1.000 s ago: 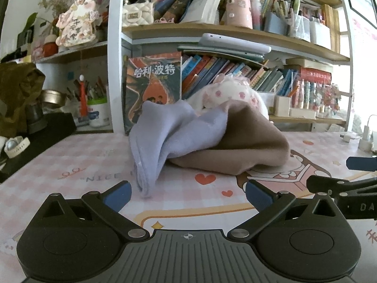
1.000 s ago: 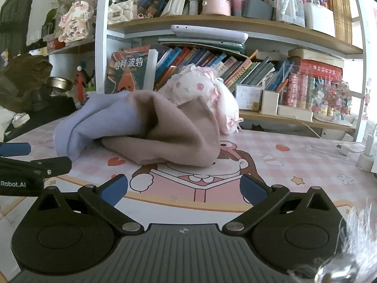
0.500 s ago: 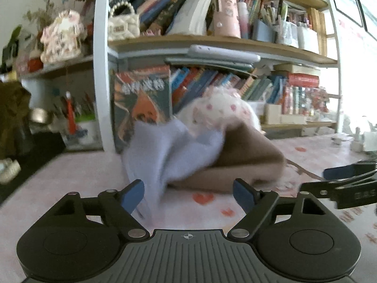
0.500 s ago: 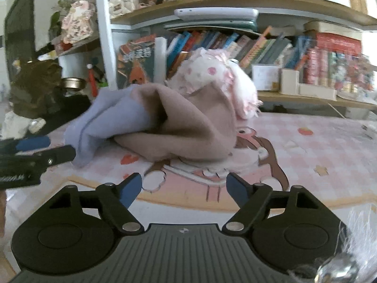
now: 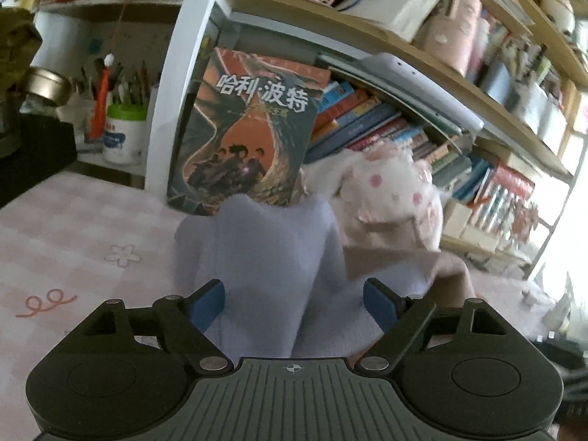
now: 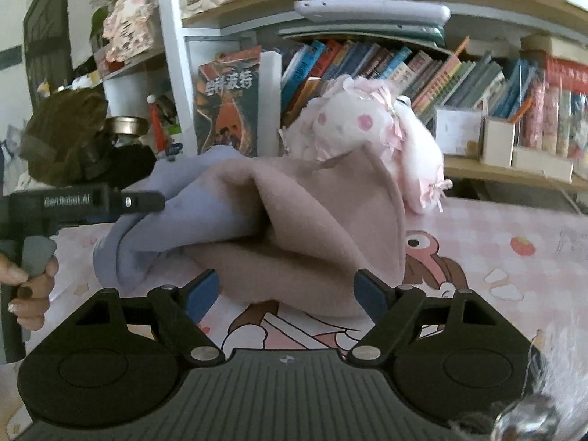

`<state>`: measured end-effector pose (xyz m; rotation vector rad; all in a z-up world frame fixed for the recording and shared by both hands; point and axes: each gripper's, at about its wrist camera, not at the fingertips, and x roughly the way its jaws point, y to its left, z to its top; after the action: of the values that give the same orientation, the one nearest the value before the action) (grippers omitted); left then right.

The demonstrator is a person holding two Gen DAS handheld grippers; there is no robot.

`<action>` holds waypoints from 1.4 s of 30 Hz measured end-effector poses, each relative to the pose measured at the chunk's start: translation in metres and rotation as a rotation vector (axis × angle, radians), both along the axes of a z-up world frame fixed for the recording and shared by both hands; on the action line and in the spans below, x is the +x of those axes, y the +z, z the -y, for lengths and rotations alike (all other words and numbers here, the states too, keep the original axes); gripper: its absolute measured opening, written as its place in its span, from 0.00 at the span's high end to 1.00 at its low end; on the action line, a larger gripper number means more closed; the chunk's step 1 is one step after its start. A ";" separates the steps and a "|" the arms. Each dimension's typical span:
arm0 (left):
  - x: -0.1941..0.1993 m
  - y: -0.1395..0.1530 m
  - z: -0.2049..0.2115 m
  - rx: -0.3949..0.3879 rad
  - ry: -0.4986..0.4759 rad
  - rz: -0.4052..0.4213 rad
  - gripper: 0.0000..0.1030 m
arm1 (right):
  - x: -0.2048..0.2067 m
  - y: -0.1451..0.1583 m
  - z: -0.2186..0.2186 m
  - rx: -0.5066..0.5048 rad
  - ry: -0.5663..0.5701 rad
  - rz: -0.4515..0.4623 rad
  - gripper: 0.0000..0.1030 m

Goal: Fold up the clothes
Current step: 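Grasp the crumpled lavender sweatshirt with both grippers and lift it up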

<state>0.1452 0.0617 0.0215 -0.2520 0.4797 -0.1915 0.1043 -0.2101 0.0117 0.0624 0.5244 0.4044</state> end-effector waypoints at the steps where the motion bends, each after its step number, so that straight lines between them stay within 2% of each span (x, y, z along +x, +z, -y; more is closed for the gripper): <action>1: 0.005 0.001 0.000 0.002 0.004 -0.001 0.18 | 0.001 -0.001 0.002 0.009 -0.005 -0.008 0.23; 5: 0.025 0.000 0.001 0.020 0.020 -0.015 0.21 | 0.006 -0.005 0.009 0.029 -0.023 -0.028 0.23; 7: 0.035 -0.003 0.004 0.025 0.022 -0.022 0.52 | 0.006 -0.006 0.011 0.038 -0.026 -0.032 0.23; 8: 0.040 -0.004 0.005 0.028 0.023 -0.026 0.76 | 0.006 -0.007 0.013 0.043 -0.027 -0.034 0.23; 9: 0.042 -0.006 0.004 0.008 0.025 -0.022 0.90 | 0.005 -0.007 0.015 0.050 -0.030 -0.033 0.23; 11: 0.042 -0.004 0.002 -0.022 0.032 0.004 0.93 | 0.003 -0.008 0.019 0.061 -0.040 -0.030 0.23; 15: 0.015 0.017 0.006 -0.005 -0.005 0.153 0.93 | -0.004 -0.008 0.031 0.079 -0.063 -0.031 0.23; 17: -0.012 0.035 0.010 0.018 -0.079 0.254 0.93 | -0.008 -0.009 0.039 0.088 -0.078 -0.036 0.23; 19: -0.044 0.050 0.015 0.086 -0.166 0.349 0.93 | -0.014 -0.010 0.048 0.094 -0.105 -0.040 0.23; 21: -0.080 0.059 0.023 0.151 -0.262 0.418 0.93 | -0.020 -0.011 0.055 0.094 -0.136 -0.042 0.23; 24: -0.139 0.056 0.032 0.225 -0.554 0.464 0.92 | -0.030 -0.011 0.067 0.091 -0.181 -0.039 0.23; 25: -0.156 0.049 0.033 0.237 -0.694 0.417 0.91 | -0.033 -0.010 0.070 0.090 -0.190 -0.035 0.23; 26: -0.167 0.041 0.034 0.237 -0.778 0.369 0.91 | -0.036 -0.009 0.073 0.090 -0.200 -0.030 0.23; 28: -0.184 0.018 0.034 0.255 -0.873 0.244 0.90 | -0.041 -0.006 0.079 0.092 -0.212 -0.020 0.23; 29: -0.192 0.007 0.033 0.272 -0.881 0.204 0.89 | -0.043 -0.003 0.082 0.095 -0.215 -0.015 0.23; 30: -0.196 0.001 0.028 0.267 -0.872 0.196 0.84 | -0.045 -0.001 0.084 0.097 -0.215 -0.010 0.23; 31: -0.201 -0.005 0.022 0.261 -0.862 0.188 0.84 | -0.046 0.002 0.085 0.099 -0.215 -0.005 0.23; 34: -0.201 -0.012 0.001 0.162 -0.834 0.161 0.83 | -0.049 0.010 0.088 0.098 -0.207 0.011 0.23; 37: -0.202 -0.017 -0.007 0.138 -0.837 0.155 0.79 | -0.050 0.017 0.089 0.093 -0.197 0.023 0.23; 41: -0.213 -0.006 -0.008 0.157 -0.847 0.187 0.55 | -0.050 0.024 0.097 0.096 -0.210 0.035 0.22; 42: -0.218 -0.001 -0.010 0.165 -0.830 0.214 0.51 | -0.050 0.026 0.101 0.103 -0.219 0.039 0.22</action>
<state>-0.0724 0.0713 0.0200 0.1445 0.3618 -0.9741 0.0545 -0.3114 0.0377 0.2087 0.4526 0.2181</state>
